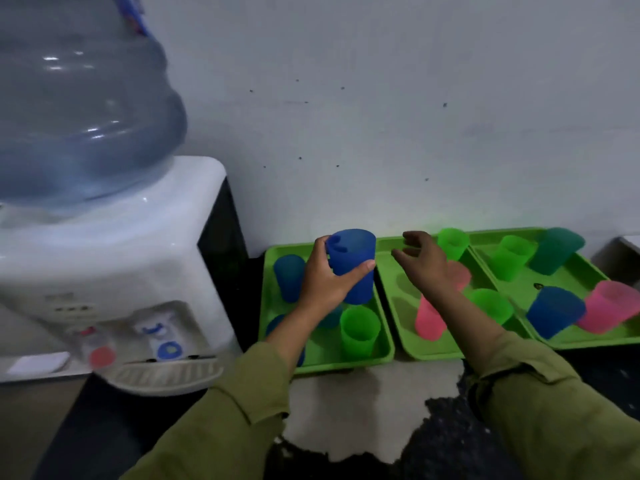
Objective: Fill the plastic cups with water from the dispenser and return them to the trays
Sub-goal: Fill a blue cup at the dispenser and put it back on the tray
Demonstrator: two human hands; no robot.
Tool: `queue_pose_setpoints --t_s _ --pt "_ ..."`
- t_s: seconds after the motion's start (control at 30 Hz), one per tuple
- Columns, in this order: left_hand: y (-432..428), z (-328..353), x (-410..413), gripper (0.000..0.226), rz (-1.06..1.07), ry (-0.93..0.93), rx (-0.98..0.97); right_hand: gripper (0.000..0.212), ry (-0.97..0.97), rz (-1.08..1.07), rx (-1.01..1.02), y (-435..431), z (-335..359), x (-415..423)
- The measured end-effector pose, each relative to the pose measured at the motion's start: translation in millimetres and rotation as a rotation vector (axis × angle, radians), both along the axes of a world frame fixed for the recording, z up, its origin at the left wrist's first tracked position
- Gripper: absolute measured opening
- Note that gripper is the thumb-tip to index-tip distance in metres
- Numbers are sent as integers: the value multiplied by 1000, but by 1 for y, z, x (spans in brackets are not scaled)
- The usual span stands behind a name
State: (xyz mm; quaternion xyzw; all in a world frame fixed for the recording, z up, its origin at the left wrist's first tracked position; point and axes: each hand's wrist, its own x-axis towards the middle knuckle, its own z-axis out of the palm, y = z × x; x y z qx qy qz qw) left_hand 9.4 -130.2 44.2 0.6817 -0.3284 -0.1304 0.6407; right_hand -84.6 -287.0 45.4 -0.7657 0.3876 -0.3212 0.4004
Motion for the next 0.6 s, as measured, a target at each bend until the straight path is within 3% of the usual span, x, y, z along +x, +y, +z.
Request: queue_pose_setpoints --t_s 0.17,0.3,0.47,0.6 --pt "86 -1 4 69 -67 -5 22 28 -27 -17 24 91 -14 22" --pt "156 -9 15 56 -103 -28 20 26 -39 71 104 155 -24 41" --pt "231 -29 37 59 -112 3 129 32 -12 245 156 222 -32 67" --pt "274 -54 58 79 -108 40 326 47 21 405 261 254 -34 89"
